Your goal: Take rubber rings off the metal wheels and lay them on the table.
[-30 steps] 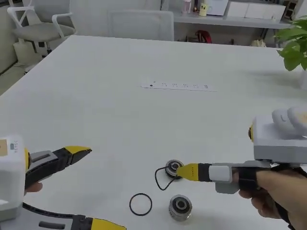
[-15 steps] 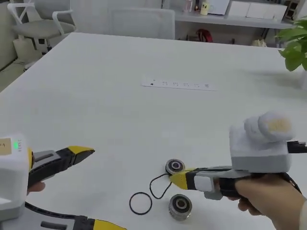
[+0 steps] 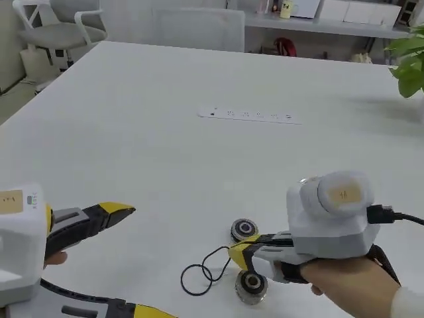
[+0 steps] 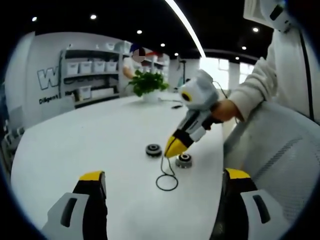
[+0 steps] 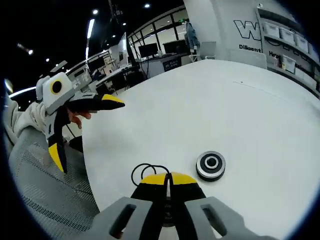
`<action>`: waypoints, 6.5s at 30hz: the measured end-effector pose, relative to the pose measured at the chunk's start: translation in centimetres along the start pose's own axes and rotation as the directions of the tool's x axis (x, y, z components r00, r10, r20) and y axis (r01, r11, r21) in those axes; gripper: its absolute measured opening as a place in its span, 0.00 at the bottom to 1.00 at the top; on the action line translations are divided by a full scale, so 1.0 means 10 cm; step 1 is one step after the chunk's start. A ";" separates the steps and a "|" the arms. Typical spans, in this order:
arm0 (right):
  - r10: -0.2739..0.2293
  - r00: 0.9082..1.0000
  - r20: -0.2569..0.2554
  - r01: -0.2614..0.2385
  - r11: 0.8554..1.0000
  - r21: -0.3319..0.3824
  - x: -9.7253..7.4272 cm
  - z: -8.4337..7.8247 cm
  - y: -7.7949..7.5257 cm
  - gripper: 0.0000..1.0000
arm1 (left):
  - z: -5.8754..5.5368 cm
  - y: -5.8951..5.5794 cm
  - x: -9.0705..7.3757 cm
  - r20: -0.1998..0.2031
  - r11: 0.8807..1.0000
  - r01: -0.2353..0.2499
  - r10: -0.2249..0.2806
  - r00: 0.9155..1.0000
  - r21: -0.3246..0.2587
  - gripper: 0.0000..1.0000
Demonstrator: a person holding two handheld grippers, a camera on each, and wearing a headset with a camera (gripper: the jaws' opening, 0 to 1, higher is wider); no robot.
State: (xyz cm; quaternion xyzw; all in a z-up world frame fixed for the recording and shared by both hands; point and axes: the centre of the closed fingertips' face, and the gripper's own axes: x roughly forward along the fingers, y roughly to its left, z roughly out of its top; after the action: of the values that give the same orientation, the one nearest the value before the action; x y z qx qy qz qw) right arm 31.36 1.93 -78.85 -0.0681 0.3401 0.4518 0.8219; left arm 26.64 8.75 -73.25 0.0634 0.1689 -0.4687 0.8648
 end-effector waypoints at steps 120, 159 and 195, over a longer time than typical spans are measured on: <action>-0.023 0.974 0.224 -0.020 0.982 0.189 -0.50 0.16 -0.80 0.16 | 0.82 0.30 1.23 -0.029 0.956 0.214 -0.213 0.977 0.203 0.73; 0.015 0.985 0.171 -0.048 0.980 0.193 -0.38 -0.01 -0.77 0.15 | -0.02 0.26 1.58 -0.181 0.970 0.194 -0.167 0.969 0.145 0.16; 0.036 0.999 0.036 -0.030 0.987 -0.157 -0.07 -0.22 -0.49 0.25 | -0.08 0.04 1.49 -0.212 0.954 0.254 -0.218 0.953 0.159 0.14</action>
State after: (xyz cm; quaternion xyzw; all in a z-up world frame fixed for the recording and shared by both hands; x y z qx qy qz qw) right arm 33.86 -2.37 -81.04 -0.1182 0.2886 0.4918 0.8130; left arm 34.33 -2.59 -79.22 0.1674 0.2137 -0.5742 0.7724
